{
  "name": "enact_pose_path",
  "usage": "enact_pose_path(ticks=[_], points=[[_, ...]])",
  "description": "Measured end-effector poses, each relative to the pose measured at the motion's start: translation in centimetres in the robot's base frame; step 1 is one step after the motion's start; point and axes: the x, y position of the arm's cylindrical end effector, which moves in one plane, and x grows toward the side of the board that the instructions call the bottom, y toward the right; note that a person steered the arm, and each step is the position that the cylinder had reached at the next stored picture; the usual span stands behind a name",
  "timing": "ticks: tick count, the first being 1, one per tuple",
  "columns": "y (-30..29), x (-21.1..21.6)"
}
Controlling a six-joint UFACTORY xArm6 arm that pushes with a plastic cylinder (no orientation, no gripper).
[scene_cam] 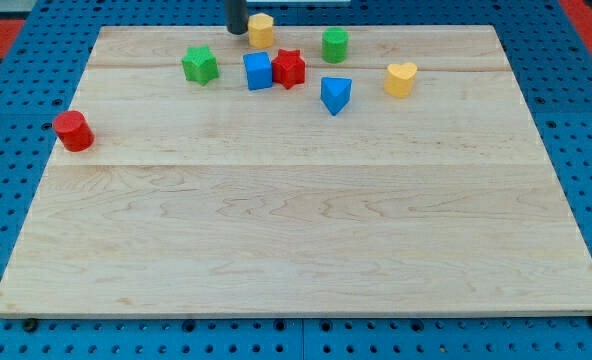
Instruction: Push the green circle to the bottom of the red star
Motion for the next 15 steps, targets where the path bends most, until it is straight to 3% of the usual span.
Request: enact_pose_path(ticks=[1, 2, 3, 4, 5, 7, 12, 15], points=[[8.5, 4.7], [6.9, 5.3], [1.4, 5.0], [0.8, -0.2], [2.6, -0.4], [12.9, -0.6], [19.7, 4.9], [15.0, 8.2]])
